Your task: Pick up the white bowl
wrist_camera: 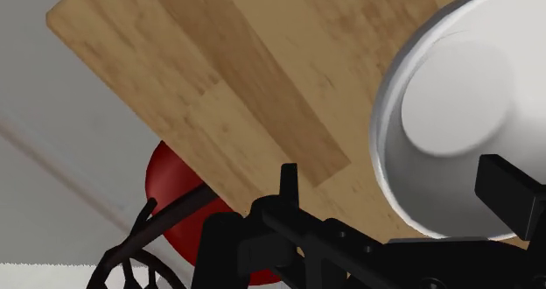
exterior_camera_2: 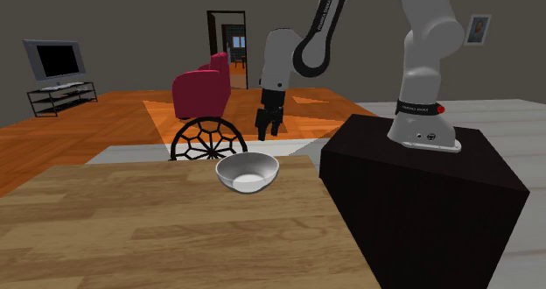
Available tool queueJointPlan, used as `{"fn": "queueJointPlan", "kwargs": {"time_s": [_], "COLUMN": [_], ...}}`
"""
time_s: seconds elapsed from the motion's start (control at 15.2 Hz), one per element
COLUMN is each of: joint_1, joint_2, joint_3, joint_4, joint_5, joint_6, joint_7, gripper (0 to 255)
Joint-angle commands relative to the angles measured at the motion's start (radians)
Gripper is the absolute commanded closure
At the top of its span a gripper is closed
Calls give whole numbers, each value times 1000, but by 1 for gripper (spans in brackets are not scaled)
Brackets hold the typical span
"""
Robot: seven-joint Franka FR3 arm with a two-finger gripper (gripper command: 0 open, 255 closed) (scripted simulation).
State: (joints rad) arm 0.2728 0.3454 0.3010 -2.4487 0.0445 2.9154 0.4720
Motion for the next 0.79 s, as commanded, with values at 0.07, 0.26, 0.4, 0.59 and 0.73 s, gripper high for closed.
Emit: {"fn": "queueJointPlan", "kwargs": {"time_s": [0.07,0.26,0.4,0.59,0.73], "joint_1": [55,69,78,88,87], "joint_2": [117,161,190,228,228], "joint_3": [-33,-49,-59,-71,-71], "joint_4": [86,99,108,121,120], "joint_5": [-27,-35,-40,-46,-46], "joint_6": [48,79,100,125,126], "joint_7": [38,41,42,42,42], "gripper": [0,0,0,0,255]}}
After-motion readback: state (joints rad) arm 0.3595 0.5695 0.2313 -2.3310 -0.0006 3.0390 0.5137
